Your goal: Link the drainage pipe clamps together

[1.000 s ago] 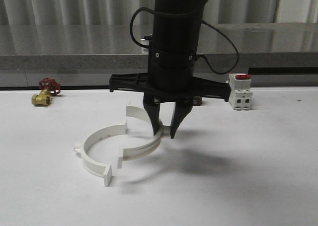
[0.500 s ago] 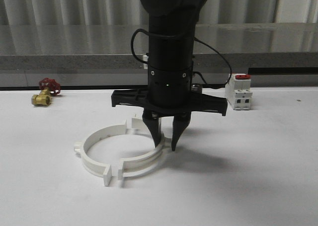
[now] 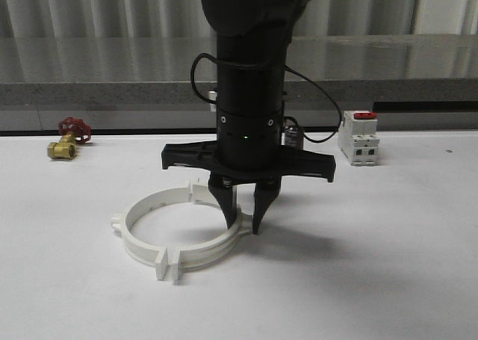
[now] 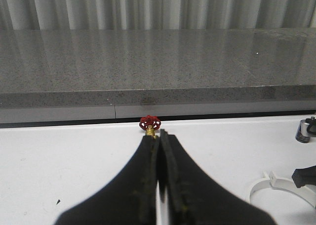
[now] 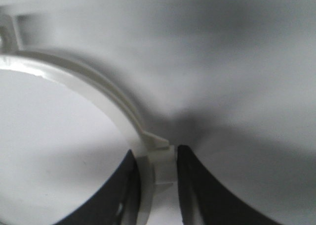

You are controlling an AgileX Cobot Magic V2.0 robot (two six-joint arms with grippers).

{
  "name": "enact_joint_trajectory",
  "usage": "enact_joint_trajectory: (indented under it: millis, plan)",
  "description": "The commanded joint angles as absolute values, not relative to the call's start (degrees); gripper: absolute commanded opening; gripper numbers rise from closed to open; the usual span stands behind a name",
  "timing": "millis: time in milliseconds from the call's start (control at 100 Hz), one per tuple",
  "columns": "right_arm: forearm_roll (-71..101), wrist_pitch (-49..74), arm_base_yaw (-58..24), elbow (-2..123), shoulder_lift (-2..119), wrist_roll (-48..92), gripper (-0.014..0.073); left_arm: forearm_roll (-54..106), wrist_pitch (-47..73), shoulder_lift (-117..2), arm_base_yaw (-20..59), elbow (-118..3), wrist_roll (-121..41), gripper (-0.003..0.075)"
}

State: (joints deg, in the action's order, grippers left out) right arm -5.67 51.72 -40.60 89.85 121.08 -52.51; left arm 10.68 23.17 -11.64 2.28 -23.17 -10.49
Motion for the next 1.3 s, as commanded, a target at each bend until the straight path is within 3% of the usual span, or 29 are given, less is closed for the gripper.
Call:
enact_joint_trajectory:
  millis: [0,210,390,570,650,840,940,1290]
  plan:
    - [-5.66,49.77,-40.72,91.71,117.69,-52.73,0.0227,11.53,18.42,-12.24,2.25,-24.63,-10.35,-0.0021]
    - [-4.88,48.19,-40.85,91.71,117.69,-53.70,0.0403,11.53,18.42,-12.24,2.25,-24.63,-10.35,-0.0021]
    - [-5.71,49.03,-40.85,91.71,116.69,-52.41,0.0405,11.53,18.42,-12.24,2.25,-24.63,-10.35,-0.0021]
    - [-6.67,51.38,-40.79,91.71,113.42,-39.52,0.0398,11.53,18.42,-12.24,2.25,-24.63,-10.35,-0.0021]
    - [-6.67,53.15,-40.27,91.71,111.48,-32.22,0.0346,11.53,18.42,-12.24,2.25,-24.63,-10.35,-0.0021]
    - [-6.67,59.48,-38.68,91.71,106.56,-19.42,0.0036,11.53,18.42,-12.24,2.25,-24.63,-10.35,-0.0021]
    - [-6.56,60.50,-37.28,90.81,103.54,-16.45,-0.0064,11.53,18.42,-12.24,2.25,-24.63,-10.35,-0.0021]
    - [-2.69,59.69,-26.57,78.72,89.08,-8.01,-0.0066,11.53,18.42,-12.24,2.25,-24.63,-10.35,-0.0021]
